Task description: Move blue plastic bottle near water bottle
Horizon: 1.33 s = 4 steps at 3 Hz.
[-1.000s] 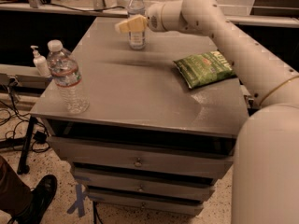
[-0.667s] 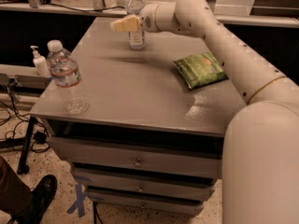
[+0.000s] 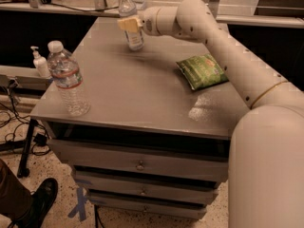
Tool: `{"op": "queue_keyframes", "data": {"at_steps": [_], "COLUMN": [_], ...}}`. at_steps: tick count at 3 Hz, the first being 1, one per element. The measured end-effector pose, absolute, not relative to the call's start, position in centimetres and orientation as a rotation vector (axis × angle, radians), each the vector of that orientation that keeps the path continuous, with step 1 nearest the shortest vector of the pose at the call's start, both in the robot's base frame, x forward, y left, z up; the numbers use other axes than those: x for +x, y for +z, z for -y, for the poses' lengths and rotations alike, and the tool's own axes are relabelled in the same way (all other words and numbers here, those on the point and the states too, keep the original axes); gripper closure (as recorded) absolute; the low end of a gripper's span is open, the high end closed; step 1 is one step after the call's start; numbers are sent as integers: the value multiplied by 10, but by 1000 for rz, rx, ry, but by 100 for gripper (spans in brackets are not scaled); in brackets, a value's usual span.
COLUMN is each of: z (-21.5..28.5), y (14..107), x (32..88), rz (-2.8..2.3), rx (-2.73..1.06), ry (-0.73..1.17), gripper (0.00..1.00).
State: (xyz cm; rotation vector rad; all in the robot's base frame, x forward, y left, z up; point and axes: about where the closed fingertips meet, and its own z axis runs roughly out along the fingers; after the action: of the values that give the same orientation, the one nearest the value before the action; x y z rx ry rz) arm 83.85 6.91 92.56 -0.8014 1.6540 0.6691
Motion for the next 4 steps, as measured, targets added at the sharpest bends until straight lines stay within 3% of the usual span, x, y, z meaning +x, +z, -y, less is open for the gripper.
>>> {"op": "queue_keyframes", "data": {"at_steps": [1, 2, 4], "z": [-61, -55, -40], "y": [925, 939, 973], "x": [830, 807, 730], "rz": [-1656, -1644, -1683], "rx": [-794, -806, -825], "ry": [666, 672, 795], "gripper": [86, 100, 100]}}
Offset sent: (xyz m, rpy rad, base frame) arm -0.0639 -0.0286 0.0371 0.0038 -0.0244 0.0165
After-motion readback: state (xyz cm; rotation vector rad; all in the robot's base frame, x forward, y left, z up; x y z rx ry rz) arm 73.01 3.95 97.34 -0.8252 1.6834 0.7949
